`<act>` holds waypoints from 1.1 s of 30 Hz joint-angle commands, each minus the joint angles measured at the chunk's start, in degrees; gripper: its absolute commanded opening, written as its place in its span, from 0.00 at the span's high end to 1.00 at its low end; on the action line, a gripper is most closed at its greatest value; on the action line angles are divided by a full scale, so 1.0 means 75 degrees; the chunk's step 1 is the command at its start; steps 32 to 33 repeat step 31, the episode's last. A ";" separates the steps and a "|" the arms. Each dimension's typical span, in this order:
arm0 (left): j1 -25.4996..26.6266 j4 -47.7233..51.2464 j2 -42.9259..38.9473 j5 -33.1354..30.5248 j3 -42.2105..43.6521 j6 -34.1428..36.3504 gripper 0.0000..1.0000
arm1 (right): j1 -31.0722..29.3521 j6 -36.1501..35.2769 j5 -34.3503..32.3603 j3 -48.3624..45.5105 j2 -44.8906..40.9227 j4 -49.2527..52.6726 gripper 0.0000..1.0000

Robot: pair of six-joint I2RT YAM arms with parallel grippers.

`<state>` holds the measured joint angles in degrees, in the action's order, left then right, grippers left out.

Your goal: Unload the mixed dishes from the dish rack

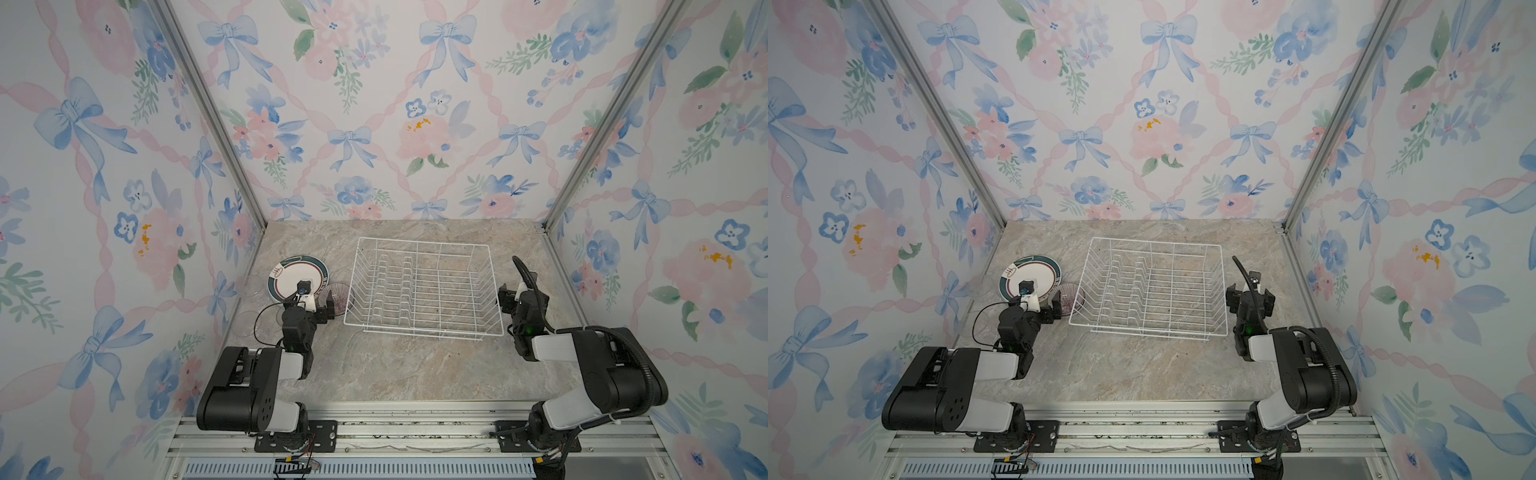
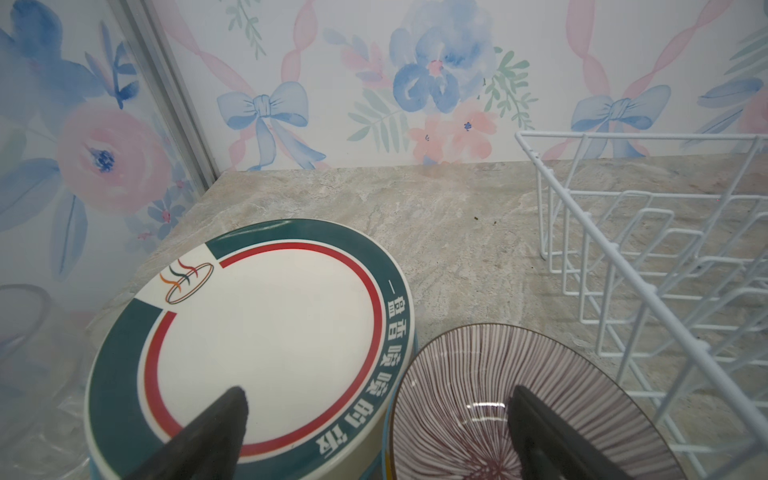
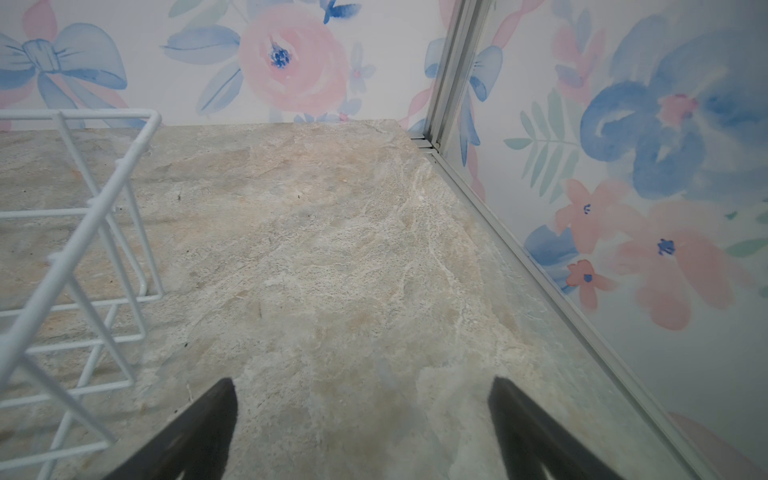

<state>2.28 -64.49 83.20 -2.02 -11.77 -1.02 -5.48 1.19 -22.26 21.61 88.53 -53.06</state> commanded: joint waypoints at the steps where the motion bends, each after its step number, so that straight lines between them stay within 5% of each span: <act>1: -0.0058 -0.0630 0.0204 0.0356 0.0078 0.0206 0.02 | -0.0126 -0.0077 0.0153 -0.0080 0.0067 -0.0297 0.03; 6: -0.0070 -0.1122 0.0815 0.0769 0.0052 0.0375 0.02 | -0.0128 -0.0078 0.0149 -0.0080 0.0067 -0.0306 0.03; 12: -0.0094 -0.0661 0.0905 -0.0265 -0.0273 0.0004 0.02 | -0.0125 -0.0080 0.0145 -0.0082 0.0067 -0.0308 0.03; 33: 0.0010 -0.0647 0.0886 -0.0480 -0.0280 0.0053 0.02 | 0.0009 0.0000 0.0469 -0.0024 0.0044 -0.0153 0.03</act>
